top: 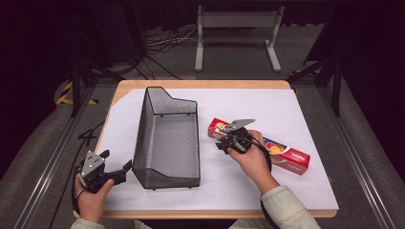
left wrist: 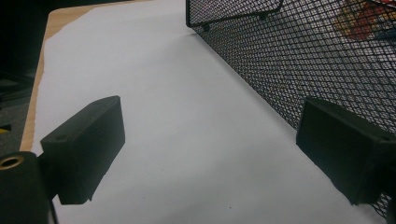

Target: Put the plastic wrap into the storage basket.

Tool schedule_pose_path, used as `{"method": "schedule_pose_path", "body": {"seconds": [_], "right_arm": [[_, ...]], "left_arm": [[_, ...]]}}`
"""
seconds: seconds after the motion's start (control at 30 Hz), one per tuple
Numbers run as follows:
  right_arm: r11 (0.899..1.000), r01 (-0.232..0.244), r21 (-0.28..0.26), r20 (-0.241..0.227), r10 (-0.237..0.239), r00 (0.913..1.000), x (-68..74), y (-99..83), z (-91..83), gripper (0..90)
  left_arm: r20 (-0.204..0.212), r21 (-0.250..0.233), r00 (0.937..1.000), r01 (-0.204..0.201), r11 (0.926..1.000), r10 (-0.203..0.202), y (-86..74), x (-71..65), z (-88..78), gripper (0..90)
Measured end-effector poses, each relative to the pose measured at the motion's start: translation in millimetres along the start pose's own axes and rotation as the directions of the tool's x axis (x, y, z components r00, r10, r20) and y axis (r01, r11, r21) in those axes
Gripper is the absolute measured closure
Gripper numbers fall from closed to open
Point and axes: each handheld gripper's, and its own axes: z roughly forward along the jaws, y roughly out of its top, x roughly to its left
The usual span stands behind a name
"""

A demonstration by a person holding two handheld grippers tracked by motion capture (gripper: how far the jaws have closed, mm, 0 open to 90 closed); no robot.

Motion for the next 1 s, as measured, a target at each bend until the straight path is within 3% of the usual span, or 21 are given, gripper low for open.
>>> {"method": "schedule_pose_path", "body": {"seconds": [0.23, 0.27, 0.37, 0.7, 1.0], "right_arm": [[0.999, 0.000, -0.050, -0.025, -0.001, 0.9997, -5.9, -0.6, -29.6, 35.6], [0.999, 0.000, -0.050, -0.025, -0.001, 0.9997, -5.9, -0.6, -29.6, 35.6], [0.997, 0.016, -0.073, -0.033, -0.019, 0.9993, -14.4, -2.0, -47.5, 23.0], [0.996, -0.011, -0.092, 0.016, 0.013, 0.9998, -39.4, -12.7, -76.6, 14.5], [0.993, -0.019, -0.113, 0.058, 0.026, 0.9980, -58.4, -26.8, -90.0, 19.2]], "left_arm": [[0.001, 0.001, 1.0000, 0.001, 1.0000, -0.001, 0.3, -0.2, 0.8, 9.0], [0.001, 0.001, 1.0000, -0.002, 1.0000, 0.002, 0.4, 0.0, 0.9, 9.0], [0.000, -0.001, 1.0000, 0.004, 1.0000, -0.004, 0.6, 0.0, 1.0, 9.0], [-0.001, 0.000, 1.0000, 0.006, 1.0000, -0.006, 0.5, 0.0, 1.2, 9.0], [-0.002, -0.001, 1.0000, 0.003, 1.0000, -0.003, 0.4, 0.1, 1.5, 9.0]]}}
